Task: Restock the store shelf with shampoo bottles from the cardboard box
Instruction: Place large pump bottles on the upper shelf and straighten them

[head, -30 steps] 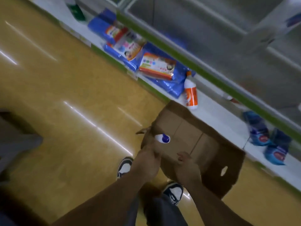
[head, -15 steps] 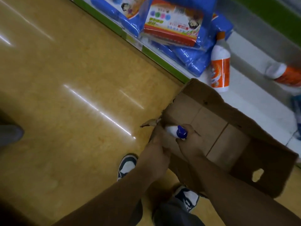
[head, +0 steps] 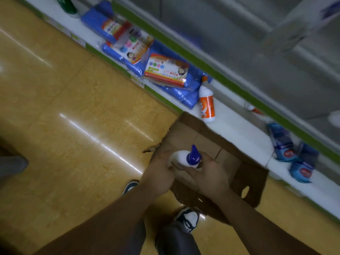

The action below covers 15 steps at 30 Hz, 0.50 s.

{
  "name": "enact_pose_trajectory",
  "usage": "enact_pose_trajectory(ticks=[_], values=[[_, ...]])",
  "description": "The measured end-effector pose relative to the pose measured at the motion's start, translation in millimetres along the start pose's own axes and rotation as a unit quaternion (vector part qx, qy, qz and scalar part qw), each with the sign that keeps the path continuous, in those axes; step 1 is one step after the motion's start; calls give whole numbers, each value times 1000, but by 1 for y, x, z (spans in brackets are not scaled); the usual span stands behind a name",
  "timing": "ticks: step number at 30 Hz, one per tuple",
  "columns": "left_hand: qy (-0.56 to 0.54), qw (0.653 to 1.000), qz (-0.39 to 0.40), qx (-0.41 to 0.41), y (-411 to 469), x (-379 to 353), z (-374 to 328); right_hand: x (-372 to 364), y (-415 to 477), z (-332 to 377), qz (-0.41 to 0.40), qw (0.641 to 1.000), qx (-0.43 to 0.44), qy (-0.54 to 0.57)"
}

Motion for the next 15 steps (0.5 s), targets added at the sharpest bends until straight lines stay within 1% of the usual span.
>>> enact_pose_trajectory(ticks=[3, 6, 11, 13, 15], values=[[-42, 999, -7, -23, -48, 34, -48, 44, -60, 62, -8, 999, 39, 27], [-72, 996, -16, -51, -110, 76, -105, 90, -123, 127, -25, 997, 51, 56], [-67, 989, -42, -124, -223, 151, -210, 176, -236, 240, -70, 988, 101, 89], [-62, 984, -52, -156, -268, 176, -255, 210, -279, 278, -91, 983, 118, 109], [-44, 977, -65, -197, -311, 199, -299, 243, -317, 312, -119, 976, 153, 104]])
Point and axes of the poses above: each hand's wrist, its own y-axis towards the middle knuckle, its own x-axis out of the back of the hand, z = x × y, the point moved 7 cm from there along y, towards the middle knuckle, and after that the axes turned 15 degrees about y, right-handed, at the moved point
